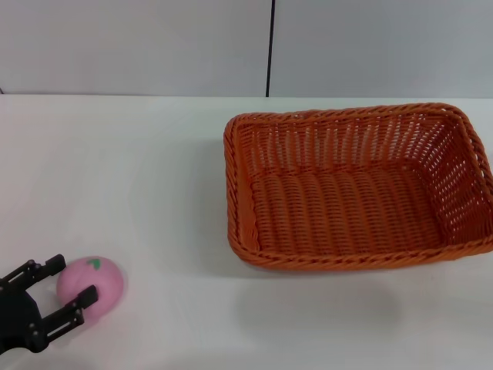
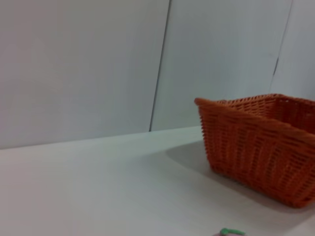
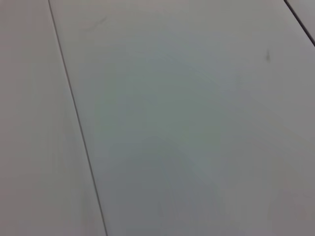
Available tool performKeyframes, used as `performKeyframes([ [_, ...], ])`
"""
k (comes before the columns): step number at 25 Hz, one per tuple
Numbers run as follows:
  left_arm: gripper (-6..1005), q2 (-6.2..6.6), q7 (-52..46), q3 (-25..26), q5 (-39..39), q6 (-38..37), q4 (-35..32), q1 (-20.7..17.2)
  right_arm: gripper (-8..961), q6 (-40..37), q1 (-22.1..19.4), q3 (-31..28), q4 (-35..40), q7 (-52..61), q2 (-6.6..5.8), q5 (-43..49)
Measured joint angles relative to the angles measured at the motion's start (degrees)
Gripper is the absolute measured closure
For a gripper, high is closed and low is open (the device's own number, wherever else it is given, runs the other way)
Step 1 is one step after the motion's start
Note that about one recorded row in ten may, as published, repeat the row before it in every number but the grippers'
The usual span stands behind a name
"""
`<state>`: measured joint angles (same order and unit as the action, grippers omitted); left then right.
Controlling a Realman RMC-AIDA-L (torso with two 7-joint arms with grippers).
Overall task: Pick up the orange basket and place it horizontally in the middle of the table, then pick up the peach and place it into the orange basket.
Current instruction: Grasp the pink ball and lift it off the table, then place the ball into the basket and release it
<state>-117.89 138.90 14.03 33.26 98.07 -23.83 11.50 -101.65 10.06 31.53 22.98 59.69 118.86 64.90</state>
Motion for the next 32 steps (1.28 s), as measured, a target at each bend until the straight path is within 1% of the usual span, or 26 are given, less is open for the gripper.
performKeyframes([
  [1,166,0.0,0.0,0.0,0.0,-0.2,0.0,0.01,311,-0.01,0.0,-0.05,-0.01,0.0,0.0,-0.01],
  [7,375,-0.03,0.01,-0.01,0.29,-0.9,-0.24,0.01,311,-0.05,-0.2,-0.43,-0.12,0.03,0.02,-0.05],
  [12,548,0.0,0.12,0.33,0.48,-0.05,-0.39,0.01,311,-0.15,-0.46,-2.11,-1.29,0.03,0.11,-0.05],
  [16,597,0.06,0.13,0.39,0.63,1.13,-0.41,0.01,311,-0.21,-0.48,-5.1,-3.47,-0.2,0.13,-0.05],
  [17,609,0.15,0.14,0.43,1.71,3.36,-0.45,0.09,311,-0.22,-0.48,-6.2,-4.09,-0.24,0.14,-0.06],
  [21,658,0.23,0.14,0.29,5.22,8.38,-0.51,0.44,311,-0.12,-0.69,-11.32,-6.87,-0.41,0.15,-0.05],
  [23,683,0.19,0.14,0.29,6.24,9.11,-0.52,0.83,311,0.17,-0.92,-13.68,-7.98,-0.68,0.14,-0.05],
  [27,716,-0.16,0.12,0.02,7.76,10.52,0.35,3.57,311,0.33,-1.37,-16.33,-10.14,-2.82,0.11,-0.06],
  [32,781,-0.52,0.14,-1.03,7.58,10.44,4.82,8.38,311,0.43,-1.78,-16.55,-11.63,-4.31,0.18,-0.06],
])
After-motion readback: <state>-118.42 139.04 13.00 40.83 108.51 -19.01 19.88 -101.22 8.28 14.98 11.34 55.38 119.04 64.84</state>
